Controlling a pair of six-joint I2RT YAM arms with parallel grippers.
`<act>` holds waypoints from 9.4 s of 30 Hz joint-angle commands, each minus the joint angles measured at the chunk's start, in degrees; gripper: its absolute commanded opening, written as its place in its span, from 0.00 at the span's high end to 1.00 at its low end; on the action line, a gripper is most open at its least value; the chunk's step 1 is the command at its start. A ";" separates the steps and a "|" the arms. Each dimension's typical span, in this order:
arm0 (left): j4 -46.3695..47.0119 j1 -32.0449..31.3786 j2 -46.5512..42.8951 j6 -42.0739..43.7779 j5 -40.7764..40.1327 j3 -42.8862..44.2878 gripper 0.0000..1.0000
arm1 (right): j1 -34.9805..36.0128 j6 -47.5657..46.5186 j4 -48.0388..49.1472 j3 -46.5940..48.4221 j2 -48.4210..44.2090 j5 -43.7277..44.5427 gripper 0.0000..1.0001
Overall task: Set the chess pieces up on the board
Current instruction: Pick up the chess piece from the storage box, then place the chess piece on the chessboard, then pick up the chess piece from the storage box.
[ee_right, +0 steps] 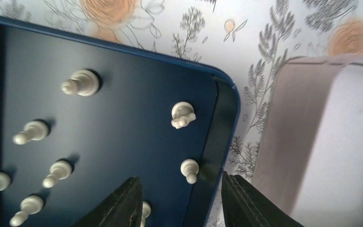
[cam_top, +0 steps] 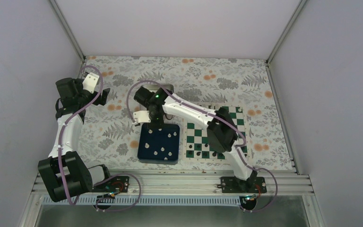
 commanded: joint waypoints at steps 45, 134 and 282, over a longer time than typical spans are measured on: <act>1.79 1.87 -0.78 -0.43 3.38 -1.29 0.00 | 4.13 7.72 3.55 1.12 8.67 6.94 0.58; 0.64 2.22 0.39 -0.04 4.09 -0.49 0.00 | -51.40 -0.90 -1.31 -18.41 -2.57 3.03 0.90; 1.12 2.30 -0.53 -0.21 3.57 -1.12 0.00 | -43.75 0.73 3.18 -12.58 -20.97 -0.72 0.94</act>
